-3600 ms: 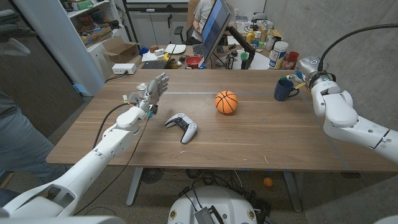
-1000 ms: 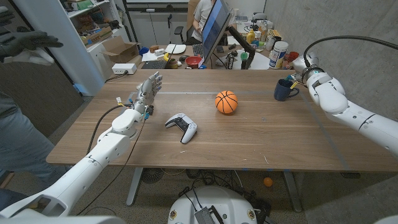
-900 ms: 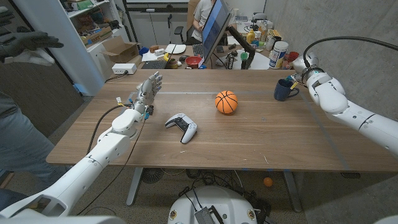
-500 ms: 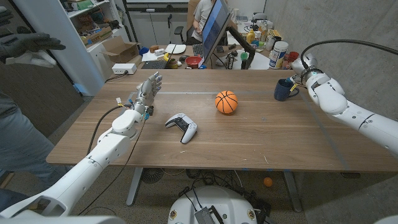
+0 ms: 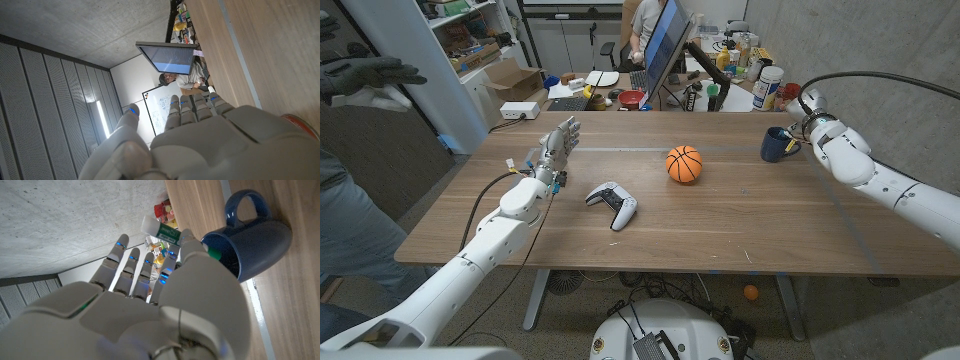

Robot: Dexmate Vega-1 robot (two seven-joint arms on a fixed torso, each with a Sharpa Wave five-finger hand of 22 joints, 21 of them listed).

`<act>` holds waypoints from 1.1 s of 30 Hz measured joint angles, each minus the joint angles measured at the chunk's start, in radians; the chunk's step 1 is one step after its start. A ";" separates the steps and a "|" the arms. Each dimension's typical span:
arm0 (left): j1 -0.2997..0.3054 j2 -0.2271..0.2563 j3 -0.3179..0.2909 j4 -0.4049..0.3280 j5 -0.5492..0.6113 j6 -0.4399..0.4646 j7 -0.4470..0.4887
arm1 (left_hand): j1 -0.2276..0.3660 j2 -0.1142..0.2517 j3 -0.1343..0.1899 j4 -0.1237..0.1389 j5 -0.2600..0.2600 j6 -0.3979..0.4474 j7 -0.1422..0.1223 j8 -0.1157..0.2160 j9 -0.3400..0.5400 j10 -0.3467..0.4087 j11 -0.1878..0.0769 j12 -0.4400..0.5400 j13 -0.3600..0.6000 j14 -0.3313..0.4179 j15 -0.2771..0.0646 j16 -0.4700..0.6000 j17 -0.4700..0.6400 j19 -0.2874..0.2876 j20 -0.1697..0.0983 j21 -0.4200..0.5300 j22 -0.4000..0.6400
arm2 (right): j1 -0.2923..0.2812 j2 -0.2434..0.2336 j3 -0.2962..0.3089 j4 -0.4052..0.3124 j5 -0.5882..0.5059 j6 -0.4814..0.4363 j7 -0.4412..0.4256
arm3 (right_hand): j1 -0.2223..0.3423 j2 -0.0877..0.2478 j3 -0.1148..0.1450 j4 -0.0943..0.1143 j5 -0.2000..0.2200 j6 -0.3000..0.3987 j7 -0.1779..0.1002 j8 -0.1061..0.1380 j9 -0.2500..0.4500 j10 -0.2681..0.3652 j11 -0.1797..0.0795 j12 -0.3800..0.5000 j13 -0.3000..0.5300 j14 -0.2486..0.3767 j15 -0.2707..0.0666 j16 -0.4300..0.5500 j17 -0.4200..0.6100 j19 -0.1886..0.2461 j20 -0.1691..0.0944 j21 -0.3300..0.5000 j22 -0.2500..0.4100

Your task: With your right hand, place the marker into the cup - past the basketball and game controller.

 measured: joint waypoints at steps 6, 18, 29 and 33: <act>0.008 0.001 -0.003 -0.006 0.000 -0.001 0.002 | 0.000 0.000 0.000 0.000 0.000 0.000 0.000 0.000 0.000 0.000 0.000 0.000 0.000 0.000 0.000 0.000 0.000 0.000 0.000 0.000 0.000 | 0.002 0.007 -0.010 0.007 -0.020 0.000 0.001 | 0.000 0.000 0.004 -0.004 0.000 0.000 0.000 0.000 0.000 0.001 -0.001 0.000 0.000 0.004 0.004 -0.004 0.000 0.011 -0.003 0.000 0.005; 0.018 0.002 -0.006 -0.009 -0.004 -0.007 0.004 | 0.000 0.000 0.000 0.000 0.000 0.000 0.000 0.000 0.000 0.000 0.000 0.000 0.000 0.000 0.000 0.000 0.000 0.000 0.000 0.000 0.000 | 0.017 0.021 -0.024 0.022 -0.048 0.005 0.006 | 0.006 -0.005 0.009 -0.003 0.000 0.000 0.000 0.000 -0.004 0.013 -0.002 0.000 0.000 0.005 0.006 -0.004 0.000 0.011 -0.003 0.000 0.005; 0.029 0.003 -0.011 -0.011 -0.008 -0.013 0.004 | 0.000 0.000 0.000 0.000 0.000 0.000 0.000 0.000 0.000 0.000 0.000 0.000 0.000 0.000 0.000 0.000 0.000 0.000 0.000 0.000 0.000 | 0.038 0.031 -0.032 0.028 -0.062 0.023 0.006 | 0.006 -0.006 0.010 -0.002 0.000 0.000 0.000 0.000 -0.005 0.022 -0.004 0.000 0.000 0.018 0.018 -0.004 0.002 0.011 -0.003 0.000 0.005; 0.031 0.001 -0.012 -0.008 -0.010 -0.018 0.003 | 0.000 0.000 0.000 0.000 0.000 0.000 0.000 0.000 0.000 0.000 0.000 0.000 0.000 0.000 0.000 0.000 0.000 0.000 0.000 0.000 0.000 | 0.038 0.029 -0.034 0.017 -0.067 0.029 0.006 | 0.006 -0.006 0.010 -0.002 -0.001 0.000 0.000 0.000 -0.005 0.022 -0.004 0.000 0.000 0.018 0.018 -0.004 0.002 0.011 -0.003 0.000 0.005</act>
